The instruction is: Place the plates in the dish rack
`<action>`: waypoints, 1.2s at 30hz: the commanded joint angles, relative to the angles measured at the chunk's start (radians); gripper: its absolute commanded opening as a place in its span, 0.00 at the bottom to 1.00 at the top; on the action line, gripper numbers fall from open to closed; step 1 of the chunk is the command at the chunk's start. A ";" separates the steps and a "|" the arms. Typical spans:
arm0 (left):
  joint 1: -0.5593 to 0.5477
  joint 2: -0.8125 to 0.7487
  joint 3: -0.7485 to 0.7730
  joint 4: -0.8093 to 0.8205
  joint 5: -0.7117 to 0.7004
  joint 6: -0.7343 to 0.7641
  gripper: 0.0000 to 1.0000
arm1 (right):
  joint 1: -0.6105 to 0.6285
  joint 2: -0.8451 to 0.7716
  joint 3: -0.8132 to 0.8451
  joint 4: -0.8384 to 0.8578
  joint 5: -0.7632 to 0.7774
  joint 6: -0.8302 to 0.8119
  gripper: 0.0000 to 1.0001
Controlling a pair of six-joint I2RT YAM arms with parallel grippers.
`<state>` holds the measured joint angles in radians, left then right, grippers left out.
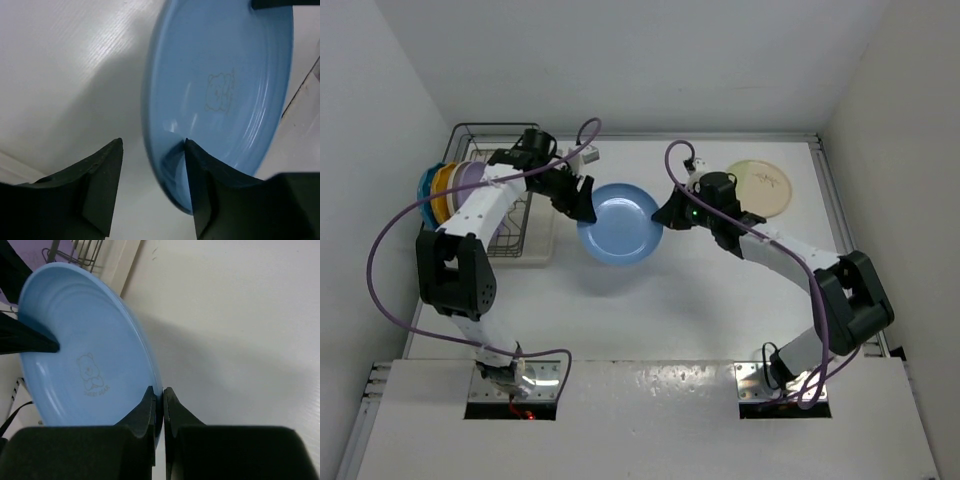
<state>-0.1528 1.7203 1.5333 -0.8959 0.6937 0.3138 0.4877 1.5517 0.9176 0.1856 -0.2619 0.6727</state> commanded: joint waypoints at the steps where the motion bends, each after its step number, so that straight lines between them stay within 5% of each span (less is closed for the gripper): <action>1: -0.022 -0.045 -0.025 0.011 0.040 0.016 0.55 | 0.014 -0.051 0.015 0.100 0.000 -0.001 0.00; 2: -0.022 -0.057 -0.025 0.011 0.027 0.016 0.29 | 0.017 -0.056 0.014 0.101 -0.002 0.005 0.00; 5: -0.022 -0.086 0.020 0.011 -0.055 -0.008 0.00 | 0.017 -0.054 0.018 0.092 -0.002 0.010 0.00; 6: -0.022 -0.096 0.036 0.011 -0.087 -0.024 0.00 | 0.017 -0.054 0.029 0.074 -0.003 0.013 0.01; 7: -0.022 -0.105 0.068 0.011 -0.162 -0.024 0.00 | 0.017 -0.054 0.032 0.066 -0.002 0.014 0.31; 10: -0.011 -0.163 0.122 0.011 -0.293 -0.045 0.00 | 0.015 -0.048 0.059 0.011 -0.005 -0.004 0.77; 14: 0.053 -0.235 0.237 0.011 -0.692 -0.068 0.00 | 0.018 -0.064 0.087 -0.066 0.045 -0.025 1.00; 24: 0.101 -0.347 0.155 0.093 -1.202 0.028 0.00 | 0.019 -0.154 -0.062 -0.075 0.196 -0.010 1.00; 36: 0.131 -0.314 -0.096 0.434 -1.471 0.064 0.00 | -0.032 -0.225 -0.154 -0.103 0.190 -0.030 1.00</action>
<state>-0.0311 1.4281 1.4403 -0.6495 -0.6502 0.3679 0.4713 1.3811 0.7746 0.0620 -0.0799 0.6563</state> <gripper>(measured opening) 0.121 0.996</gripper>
